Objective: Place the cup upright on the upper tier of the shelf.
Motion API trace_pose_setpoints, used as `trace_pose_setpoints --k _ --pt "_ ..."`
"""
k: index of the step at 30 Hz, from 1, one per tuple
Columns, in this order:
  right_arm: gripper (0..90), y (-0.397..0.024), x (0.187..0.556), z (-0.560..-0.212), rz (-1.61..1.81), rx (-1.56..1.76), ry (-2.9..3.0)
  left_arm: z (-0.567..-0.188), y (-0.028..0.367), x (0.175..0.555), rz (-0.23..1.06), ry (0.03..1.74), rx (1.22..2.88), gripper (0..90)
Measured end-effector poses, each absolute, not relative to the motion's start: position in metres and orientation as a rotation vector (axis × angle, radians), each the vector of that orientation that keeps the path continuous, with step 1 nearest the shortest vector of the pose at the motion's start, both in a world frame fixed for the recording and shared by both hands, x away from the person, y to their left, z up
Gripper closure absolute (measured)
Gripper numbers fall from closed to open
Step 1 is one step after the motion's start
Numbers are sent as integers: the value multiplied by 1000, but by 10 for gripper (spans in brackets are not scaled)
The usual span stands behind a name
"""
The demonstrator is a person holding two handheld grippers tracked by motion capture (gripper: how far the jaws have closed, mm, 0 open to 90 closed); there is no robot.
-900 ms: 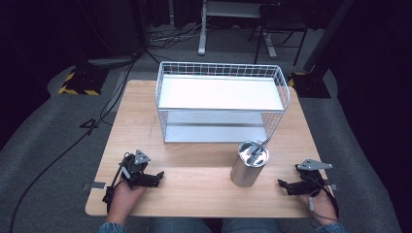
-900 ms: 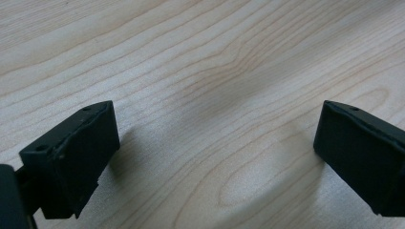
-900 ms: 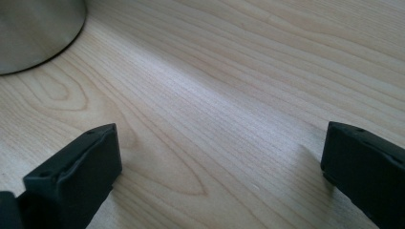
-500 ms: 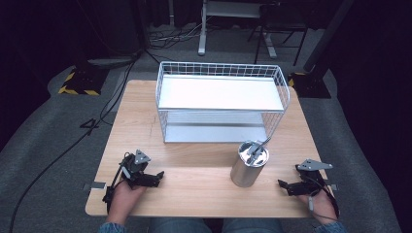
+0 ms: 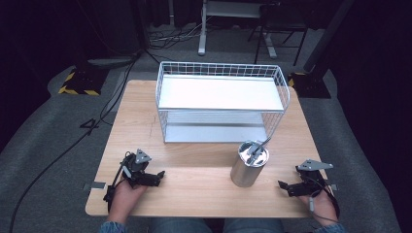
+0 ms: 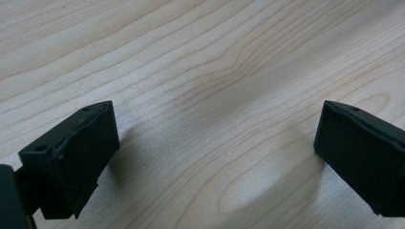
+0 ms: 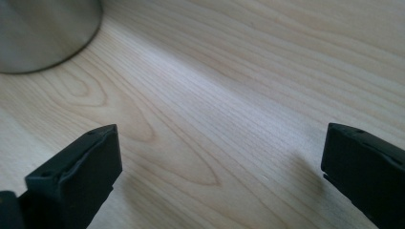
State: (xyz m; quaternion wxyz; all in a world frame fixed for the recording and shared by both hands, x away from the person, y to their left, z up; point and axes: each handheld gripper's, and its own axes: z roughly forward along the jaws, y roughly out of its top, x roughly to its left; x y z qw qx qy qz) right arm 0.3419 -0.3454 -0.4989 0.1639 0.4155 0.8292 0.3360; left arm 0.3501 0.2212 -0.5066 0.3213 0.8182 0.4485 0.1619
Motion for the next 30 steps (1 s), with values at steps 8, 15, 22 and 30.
trace_pose_setpoints --k 8,15,22,30 --pt "5 -336 333 -469 1030 1121 2352 -507 221 350 428 1177 2151 20" --pt "7 -327 323 -447 1077 1094 2354 -507 221 350 431 1174 2150 20" --pt "11 -320 316 -433 1147 1061 2346 -507 221 350 431 1175 2151 20" --pt "12 -306 313 -423 1196 1014 2361 -507 221 350 432 1175 2150 20"
